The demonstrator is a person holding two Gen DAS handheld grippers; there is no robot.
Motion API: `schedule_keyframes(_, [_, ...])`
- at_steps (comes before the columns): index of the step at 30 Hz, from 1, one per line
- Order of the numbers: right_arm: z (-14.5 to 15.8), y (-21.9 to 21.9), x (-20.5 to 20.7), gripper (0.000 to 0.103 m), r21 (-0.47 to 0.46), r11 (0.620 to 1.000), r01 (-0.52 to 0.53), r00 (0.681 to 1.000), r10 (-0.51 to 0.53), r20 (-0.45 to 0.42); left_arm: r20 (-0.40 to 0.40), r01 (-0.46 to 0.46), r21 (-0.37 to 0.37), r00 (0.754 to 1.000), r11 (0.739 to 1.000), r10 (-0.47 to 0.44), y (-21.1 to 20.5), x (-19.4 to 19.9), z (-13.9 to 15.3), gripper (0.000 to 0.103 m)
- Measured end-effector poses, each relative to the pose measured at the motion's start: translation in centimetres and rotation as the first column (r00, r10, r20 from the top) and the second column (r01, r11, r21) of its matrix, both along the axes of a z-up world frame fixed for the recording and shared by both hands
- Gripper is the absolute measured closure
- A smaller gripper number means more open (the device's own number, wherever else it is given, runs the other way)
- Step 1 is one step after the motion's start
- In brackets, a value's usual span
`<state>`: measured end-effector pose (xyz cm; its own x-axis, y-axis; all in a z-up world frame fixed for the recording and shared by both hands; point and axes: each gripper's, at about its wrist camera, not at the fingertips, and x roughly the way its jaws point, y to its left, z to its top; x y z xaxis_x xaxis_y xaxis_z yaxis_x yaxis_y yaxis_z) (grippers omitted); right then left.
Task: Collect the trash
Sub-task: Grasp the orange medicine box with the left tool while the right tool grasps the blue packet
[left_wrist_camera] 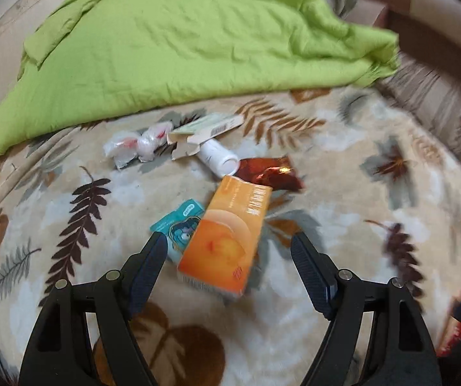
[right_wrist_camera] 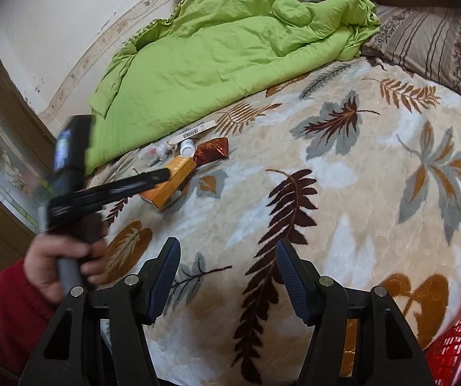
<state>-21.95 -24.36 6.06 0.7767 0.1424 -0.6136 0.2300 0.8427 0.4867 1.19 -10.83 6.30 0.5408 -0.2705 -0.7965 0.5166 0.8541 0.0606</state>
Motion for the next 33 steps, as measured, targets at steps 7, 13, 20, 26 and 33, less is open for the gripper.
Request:
schedule_keyframes(7, [-0.1, 0.0, 0.3, 0.036, 0.015, 1.0, -0.012, 1.0, 0.012, 0.009, -0.038, -0.02, 0.004, 0.999, 1.0, 0.02, 0.0, 1.8, -2.1, 0.051])
schedule_keyframes(13, [-0.1, 0.1, 0.4, 0.036, 0.001, 1.0, -0.02, 1.0, 0.02, 0.002, -0.014, -0.037, -0.096, 0.999, 0.995, 0.036, 3.2, -0.7, -1.1, 0.052])
schedule_keyframes(20, [0.0, 2.4, 3.2, 0.036, -0.077, 0.986, -0.146, 0.987, 0.14, -0.076, 0.005, -0.263, -0.176, 0.963, 0.949, 0.268, 11.4, -5.4, -0.3, 0.051])
schedule_keyframes(26, [1.5, 6.3, 10.2, 0.034, -0.138, 0.95, -0.282, 0.958, 0.271, -0.093, -0.044, -0.357, -0.158, 0.934, 0.921, 0.355, 13.9, -4.5, -2.3, 0.051])
schedule_keyframes(33, [0.1, 10.7, 19.9, 0.031, -0.184, 0.893, -0.411, 0.907, 0.38, -0.181, -0.074, -0.385, -0.181, 0.923, 0.905, 0.378, 15.0, -3.4, -3.6, 0.05])
